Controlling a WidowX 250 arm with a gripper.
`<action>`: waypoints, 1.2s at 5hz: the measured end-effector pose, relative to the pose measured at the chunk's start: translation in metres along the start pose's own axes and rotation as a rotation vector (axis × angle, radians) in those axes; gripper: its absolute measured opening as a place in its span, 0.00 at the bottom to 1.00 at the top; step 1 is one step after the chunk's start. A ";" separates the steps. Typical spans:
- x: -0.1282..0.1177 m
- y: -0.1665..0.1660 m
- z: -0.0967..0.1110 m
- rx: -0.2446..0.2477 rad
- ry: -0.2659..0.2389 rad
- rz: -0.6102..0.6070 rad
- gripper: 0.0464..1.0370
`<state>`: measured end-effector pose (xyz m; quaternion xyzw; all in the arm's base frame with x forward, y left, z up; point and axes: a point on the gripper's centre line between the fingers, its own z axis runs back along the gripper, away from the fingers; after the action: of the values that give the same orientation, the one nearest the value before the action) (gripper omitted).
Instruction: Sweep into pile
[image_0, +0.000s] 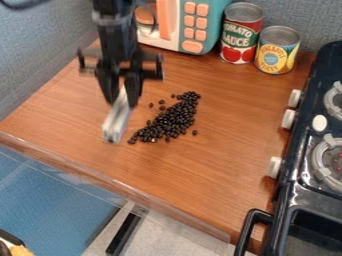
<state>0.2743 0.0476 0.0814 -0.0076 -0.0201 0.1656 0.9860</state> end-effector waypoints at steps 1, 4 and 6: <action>-0.009 0.018 -0.009 -0.050 -0.011 0.138 0.28; -0.030 0.056 -0.022 -0.040 -0.149 0.527 0.28; -0.029 0.040 -0.031 -0.009 -0.121 0.607 0.28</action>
<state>0.2348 0.0761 0.0486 -0.0075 -0.0765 0.4524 0.8885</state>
